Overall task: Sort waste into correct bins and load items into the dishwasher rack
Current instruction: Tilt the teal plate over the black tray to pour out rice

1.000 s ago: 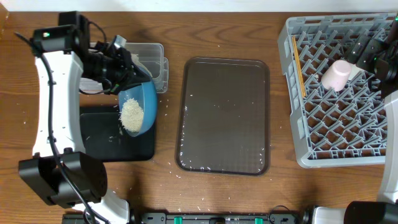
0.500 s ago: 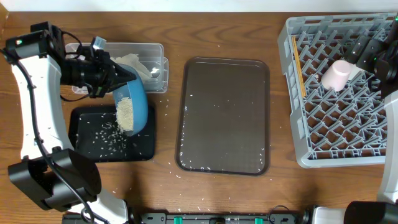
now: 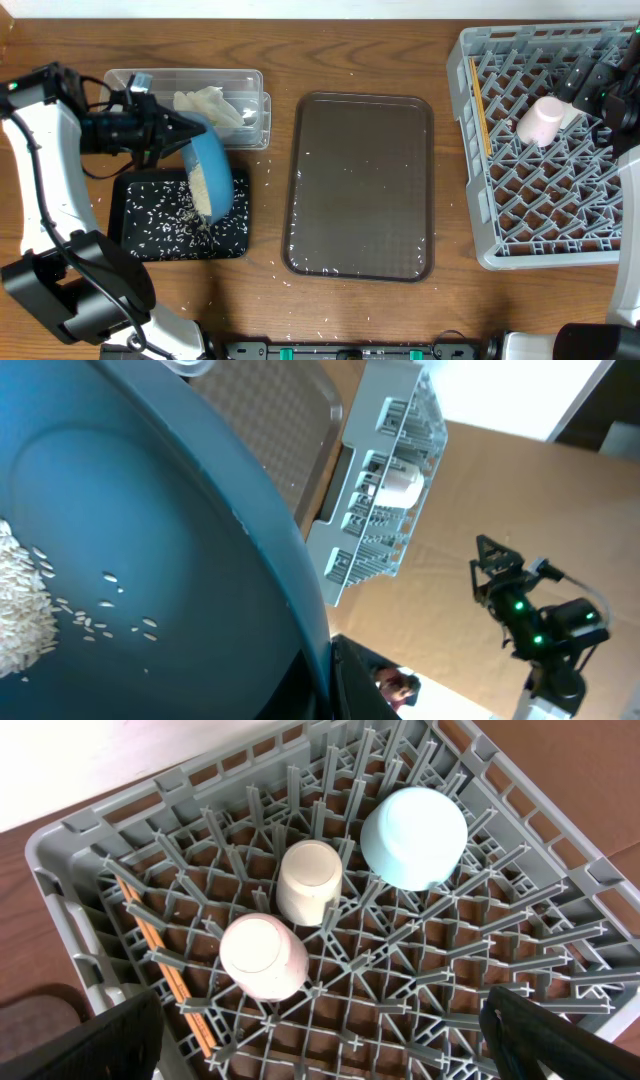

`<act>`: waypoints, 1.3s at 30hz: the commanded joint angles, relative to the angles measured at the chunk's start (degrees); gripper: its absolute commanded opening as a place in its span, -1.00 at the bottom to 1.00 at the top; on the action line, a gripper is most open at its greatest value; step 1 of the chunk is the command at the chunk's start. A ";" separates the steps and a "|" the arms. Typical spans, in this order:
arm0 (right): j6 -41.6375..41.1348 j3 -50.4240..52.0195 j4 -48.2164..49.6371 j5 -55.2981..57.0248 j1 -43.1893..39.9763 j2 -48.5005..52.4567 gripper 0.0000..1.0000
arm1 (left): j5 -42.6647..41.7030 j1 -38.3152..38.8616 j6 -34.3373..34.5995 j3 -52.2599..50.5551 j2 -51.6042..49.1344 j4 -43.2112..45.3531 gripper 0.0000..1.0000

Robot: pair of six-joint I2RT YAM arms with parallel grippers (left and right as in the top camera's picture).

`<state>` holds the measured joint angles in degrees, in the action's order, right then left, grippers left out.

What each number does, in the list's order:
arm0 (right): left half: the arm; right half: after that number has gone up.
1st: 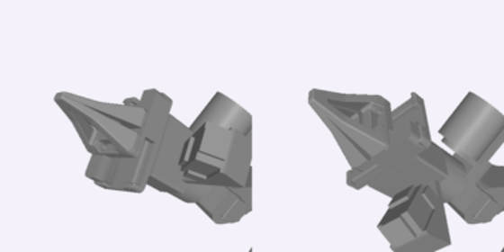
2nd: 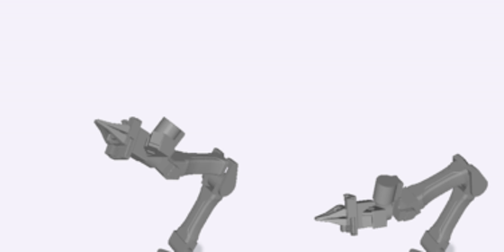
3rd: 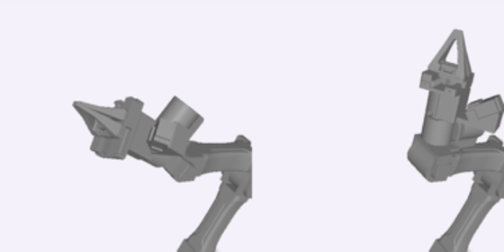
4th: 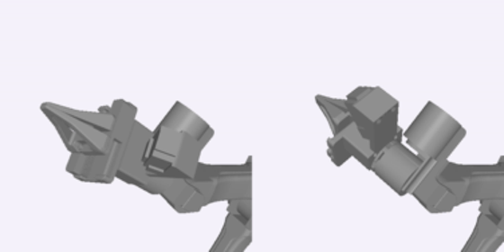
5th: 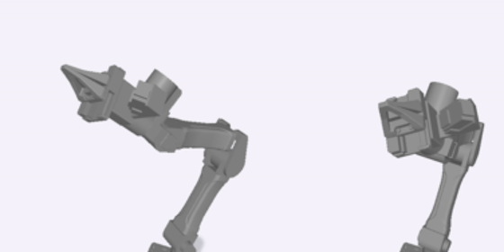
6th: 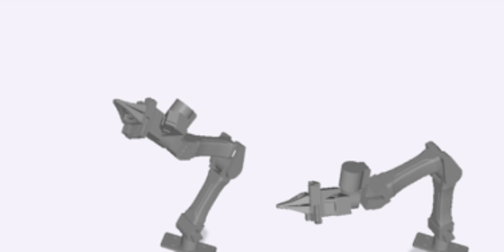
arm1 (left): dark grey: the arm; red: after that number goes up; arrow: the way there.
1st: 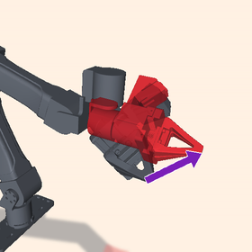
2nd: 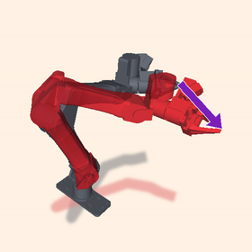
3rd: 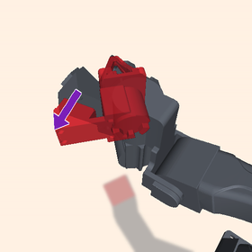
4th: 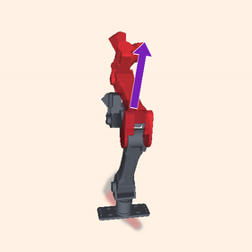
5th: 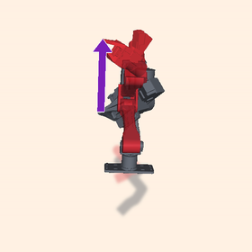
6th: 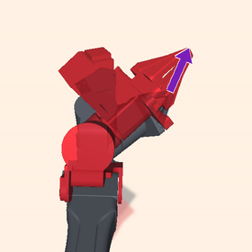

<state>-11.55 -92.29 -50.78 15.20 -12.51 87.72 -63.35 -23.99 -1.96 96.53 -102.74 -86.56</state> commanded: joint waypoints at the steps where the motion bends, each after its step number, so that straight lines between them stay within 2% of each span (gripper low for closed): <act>1: -0.63 -0.37 -0.04 0.42 -0.22 -0.20 0.99 | -4.31 -2.36 -2.62 -1.11 1.53 -0.20 -0.88; 5: -0.63 -0.37 -0.04 0.42 -0.22 -0.20 0.98 | -7.72 -5.16 -4.11 -3.17 1.53 -0.15 -0.88; 12: -0.63 -0.37 -0.04 0.42 -0.22 -0.20 0.99 | -8.46 -8.41 -4.76 -6.93 1.53 0.07 -0.88; 19: -0.63 -0.37 -0.04 0.42 -0.22 -0.20 0.99 | -14.23 -9.77 -9.03 -11.23 1.53 0.04 -0.88; 28: -0.63 -0.37 -0.04 0.42 -0.22 -0.20 0.99 | -19.76 -12.39 -9.40 -13.05 1.53 0.07 -0.88; 39: -0.63 -0.37 -0.04 0.42 -0.22 -0.20 0.98 | -20.31 -15.98 -11.06 -13.07 1.49 -0.74 -0.88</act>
<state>-11.55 -92.29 -50.78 15.20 -12.51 87.72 -80.86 -39.33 -11.42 83.48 -102.74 -86.89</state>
